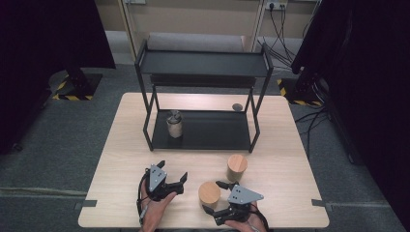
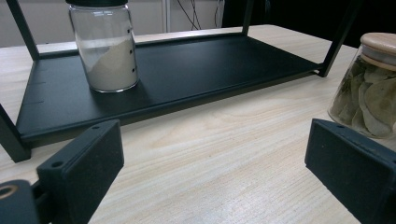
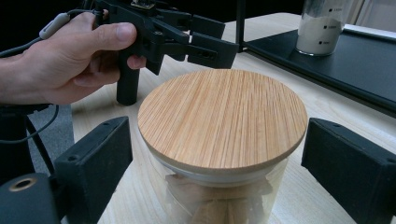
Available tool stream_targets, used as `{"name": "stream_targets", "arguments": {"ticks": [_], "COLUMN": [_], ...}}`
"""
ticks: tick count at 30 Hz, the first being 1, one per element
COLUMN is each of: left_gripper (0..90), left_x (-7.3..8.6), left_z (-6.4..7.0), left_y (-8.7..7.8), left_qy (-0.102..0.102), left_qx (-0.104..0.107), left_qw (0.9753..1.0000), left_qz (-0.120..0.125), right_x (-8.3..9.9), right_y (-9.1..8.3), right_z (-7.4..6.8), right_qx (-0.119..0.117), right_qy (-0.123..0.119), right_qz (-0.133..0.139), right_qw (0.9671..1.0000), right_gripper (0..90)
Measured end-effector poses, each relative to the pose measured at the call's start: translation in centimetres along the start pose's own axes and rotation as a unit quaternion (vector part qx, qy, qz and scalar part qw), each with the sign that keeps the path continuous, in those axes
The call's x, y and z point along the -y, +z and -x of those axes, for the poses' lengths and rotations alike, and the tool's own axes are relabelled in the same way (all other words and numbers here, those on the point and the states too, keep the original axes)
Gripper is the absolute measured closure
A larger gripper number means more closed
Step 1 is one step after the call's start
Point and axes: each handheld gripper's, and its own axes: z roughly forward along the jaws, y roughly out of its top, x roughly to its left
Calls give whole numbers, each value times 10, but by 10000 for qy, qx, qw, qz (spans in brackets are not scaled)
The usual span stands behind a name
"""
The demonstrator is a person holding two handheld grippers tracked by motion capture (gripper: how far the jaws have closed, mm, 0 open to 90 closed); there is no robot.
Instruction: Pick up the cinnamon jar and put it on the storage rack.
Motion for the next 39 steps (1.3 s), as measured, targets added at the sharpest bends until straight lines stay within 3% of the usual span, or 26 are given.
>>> {"name": "stream_targets", "arguments": {"ticks": [16, 30, 39], "left_gripper": [41, 41, 41], "left_x": [0, 0, 0], "left_z": [-1, -1, -1], "left_y": [0, 0, 0], "left_qy": [-27, -37, -35], "left_qx": [8, 2, -5], "left_qw": [10000, 10000, 10000], "left_qz": [0, 3, -4], "right_x": [-8, -12, -16], "right_y": [9, 5, 3], "right_z": [-2, -7, -5], "right_qx": [40, 167, 170], "right_qy": [-178, -256, -148], "right_qz": [-250, -196, -203], "right_qw": [9995, 9993, 9995], "right_gripper": [250, 259, 258]}}
